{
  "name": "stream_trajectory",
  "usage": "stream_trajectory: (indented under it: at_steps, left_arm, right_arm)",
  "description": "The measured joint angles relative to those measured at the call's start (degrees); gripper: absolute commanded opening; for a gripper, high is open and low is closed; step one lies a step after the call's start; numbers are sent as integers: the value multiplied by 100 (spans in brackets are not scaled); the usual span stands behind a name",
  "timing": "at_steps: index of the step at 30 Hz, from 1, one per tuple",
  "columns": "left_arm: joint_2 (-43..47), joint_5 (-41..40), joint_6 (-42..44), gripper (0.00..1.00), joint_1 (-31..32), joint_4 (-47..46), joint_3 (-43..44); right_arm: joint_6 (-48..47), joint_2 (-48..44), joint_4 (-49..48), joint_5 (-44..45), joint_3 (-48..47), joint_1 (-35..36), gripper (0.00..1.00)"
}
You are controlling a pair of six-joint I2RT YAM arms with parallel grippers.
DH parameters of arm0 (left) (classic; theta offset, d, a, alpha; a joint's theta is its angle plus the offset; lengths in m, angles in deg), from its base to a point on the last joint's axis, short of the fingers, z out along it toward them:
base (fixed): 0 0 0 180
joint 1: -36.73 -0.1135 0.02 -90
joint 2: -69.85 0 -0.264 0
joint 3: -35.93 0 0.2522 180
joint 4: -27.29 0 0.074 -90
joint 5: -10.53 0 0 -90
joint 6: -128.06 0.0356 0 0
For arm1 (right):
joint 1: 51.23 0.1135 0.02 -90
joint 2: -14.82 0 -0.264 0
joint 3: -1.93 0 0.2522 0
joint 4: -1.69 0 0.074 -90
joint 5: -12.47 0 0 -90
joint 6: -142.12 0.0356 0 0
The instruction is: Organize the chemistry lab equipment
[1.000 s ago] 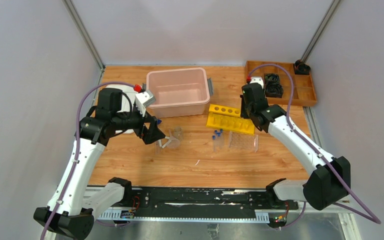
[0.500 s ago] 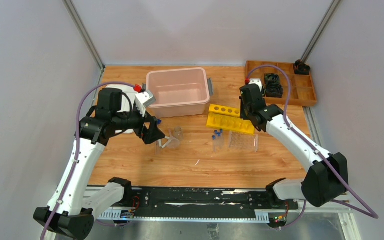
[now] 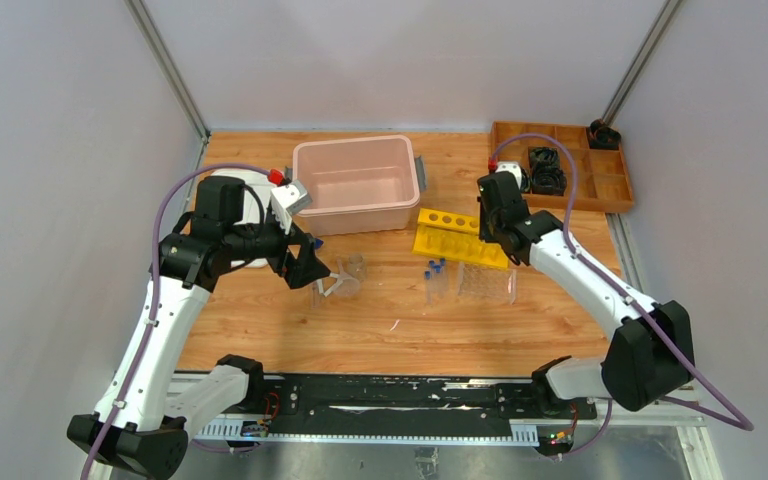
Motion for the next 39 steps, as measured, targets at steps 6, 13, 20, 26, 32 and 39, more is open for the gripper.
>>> stream_trajectory:
  at_steps: [6, 13, 20, 26, 32, 39]
  left_arm:
    - [0, -2, 7, 100, 0, 9, 0]
    - [0, -2, 20, 100, 0, 37, 0]
    - [0, -2, 20, 100, 0, 42, 0]
    - [0, -2, 17, 100, 0, 46, 0]
    - [0, -4, 20, 100, 0, 48, 0]
    - [0, -24, 24, 100, 0, 61, 0]
  right_arm:
    - [2, 42, -79, -20, 96, 0, 0]
    - [4, 9, -90, -173, 245, 0, 0]
    - [2, -76, -81, -214, 267, 0, 0]
    - [0, -260, -79, -42, 210, 0, 0]
    - [-4, -273, -79, 2, 129, 0, 0]
    - [0, -186, -81, -20, 133, 0, 0]
